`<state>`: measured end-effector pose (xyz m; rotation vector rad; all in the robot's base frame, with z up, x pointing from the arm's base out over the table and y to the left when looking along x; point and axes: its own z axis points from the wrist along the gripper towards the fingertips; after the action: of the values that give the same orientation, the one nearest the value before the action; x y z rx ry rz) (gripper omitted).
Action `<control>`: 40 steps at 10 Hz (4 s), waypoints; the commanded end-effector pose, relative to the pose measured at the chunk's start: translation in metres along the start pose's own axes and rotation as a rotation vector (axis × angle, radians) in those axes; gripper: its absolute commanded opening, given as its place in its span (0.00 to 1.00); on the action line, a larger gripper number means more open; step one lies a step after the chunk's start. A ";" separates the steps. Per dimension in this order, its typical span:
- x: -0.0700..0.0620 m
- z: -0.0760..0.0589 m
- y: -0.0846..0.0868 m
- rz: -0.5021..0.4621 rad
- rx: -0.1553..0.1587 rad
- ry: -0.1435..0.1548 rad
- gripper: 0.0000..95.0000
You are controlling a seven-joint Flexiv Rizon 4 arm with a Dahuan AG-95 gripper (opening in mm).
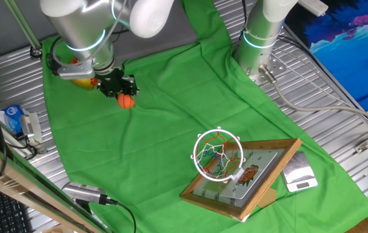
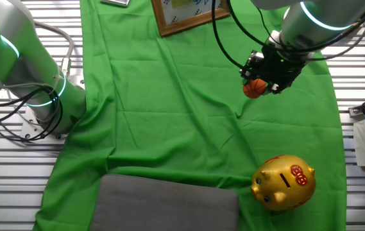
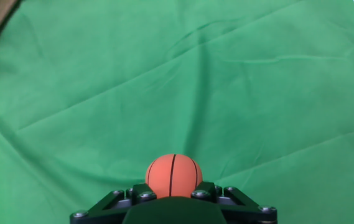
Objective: Grab a basketball, release it and shoot it into the basket
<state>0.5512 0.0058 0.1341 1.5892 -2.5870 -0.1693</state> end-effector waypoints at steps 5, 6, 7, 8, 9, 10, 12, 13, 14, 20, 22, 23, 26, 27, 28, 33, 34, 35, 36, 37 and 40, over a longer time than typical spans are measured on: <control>0.001 0.000 0.002 0.082 0.004 0.006 0.00; 0.001 0.000 0.002 0.096 0.007 0.011 0.00; 0.001 0.000 0.002 0.113 0.007 0.006 0.00; 0.001 0.000 0.002 0.137 0.010 0.010 0.00; 0.001 0.000 0.002 0.147 0.010 0.009 0.00; 0.001 0.000 0.002 0.161 0.009 0.008 0.00; 0.001 0.000 0.002 0.158 0.006 0.013 0.00; 0.001 0.000 0.002 0.140 0.004 0.011 0.00; 0.001 0.000 0.002 0.128 0.000 0.003 0.00; 0.001 0.000 0.002 0.115 -0.011 -0.005 0.00; 0.001 0.000 0.002 0.112 -0.012 -0.007 0.00; 0.001 0.000 0.002 0.105 -0.022 -0.023 0.00; 0.000 -0.001 0.003 0.100 -0.043 -0.025 0.00; -0.006 -0.008 0.008 0.117 -0.071 -0.038 0.00; -0.015 -0.014 0.014 0.123 -0.077 -0.041 0.00; -0.067 -0.037 0.056 0.186 -0.077 -0.028 0.00; -0.078 -0.039 0.063 0.202 -0.075 -0.021 0.00; -0.084 -0.039 0.066 0.207 -0.076 -0.022 0.00; -0.089 -0.039 0.069 0.212 -0.076 -0.021 0.00; -0.095 -0.039 0.072 0.215 -0.074 -0.018 0.00; -0.107 -0.036 0.078 0.214 -0.073 -0.017 0.00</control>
<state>0.5355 0.1359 0.1777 1.2867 -2.7046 -0.2535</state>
